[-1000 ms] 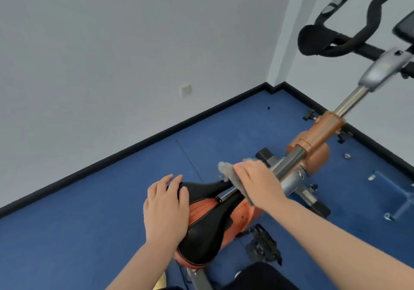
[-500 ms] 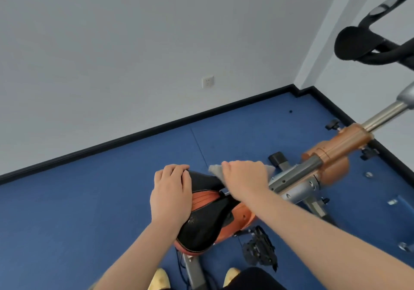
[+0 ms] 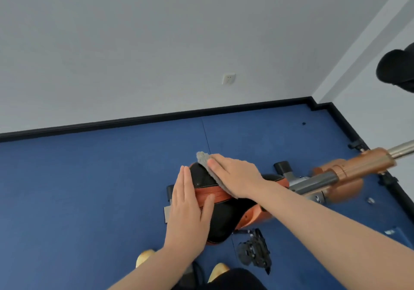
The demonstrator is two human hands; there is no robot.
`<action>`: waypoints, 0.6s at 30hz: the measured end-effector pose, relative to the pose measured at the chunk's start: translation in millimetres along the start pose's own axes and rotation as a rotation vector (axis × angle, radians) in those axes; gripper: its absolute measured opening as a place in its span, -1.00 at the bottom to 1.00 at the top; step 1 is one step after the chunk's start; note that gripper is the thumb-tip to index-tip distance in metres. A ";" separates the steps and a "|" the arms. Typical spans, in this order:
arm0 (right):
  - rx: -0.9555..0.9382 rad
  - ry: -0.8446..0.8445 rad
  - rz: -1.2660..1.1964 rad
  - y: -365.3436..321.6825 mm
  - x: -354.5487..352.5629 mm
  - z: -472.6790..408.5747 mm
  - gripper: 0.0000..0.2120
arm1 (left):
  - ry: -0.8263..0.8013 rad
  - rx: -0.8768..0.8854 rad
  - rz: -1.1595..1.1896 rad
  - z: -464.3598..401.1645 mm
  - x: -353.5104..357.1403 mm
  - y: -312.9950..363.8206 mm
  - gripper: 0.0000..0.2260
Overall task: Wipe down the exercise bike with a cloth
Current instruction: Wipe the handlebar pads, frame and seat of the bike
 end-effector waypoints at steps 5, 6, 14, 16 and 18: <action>-0.005 -0.154 -0.058 -20.8 6.1 -16.9 -0.53 | -0.001 -0.037 0.039 9.3 -1.8 -4.8 -0.18; -0.111 -0.087 -0.002 -33.8 8.3 -12.9 -0.54 | -0.005 -0.036 0.067 10.4 -1.9 -4.0 -0.15; -0.090 -0.243 -0.165 -28.6 7.5 -38.9 -0.55 | -0.111 -0.213 0.166 17.6 3.9 -17.0 0.08; -0.344 -0.151 0.035 -46.5 14.7 -26.7 -0.57 | -0.087 -0.252 0.185 19.9 4.3 -19.9 0.04; -0.526 -0.173 0.069 -56.7 14.2 -18.6 -0.58 | -0.049 -0.299 0.203 22.8 5.8 -22.7 -0.13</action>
Point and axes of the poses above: each hand's wrist, its own z-axis away from the middle knuckle, its own x-axis out of the palm, y = z × x, the point moved 5 cm from there along -z, towards the middle knuckle, and after that the axes turned 1 degree about -z, right-handed, at the moved point
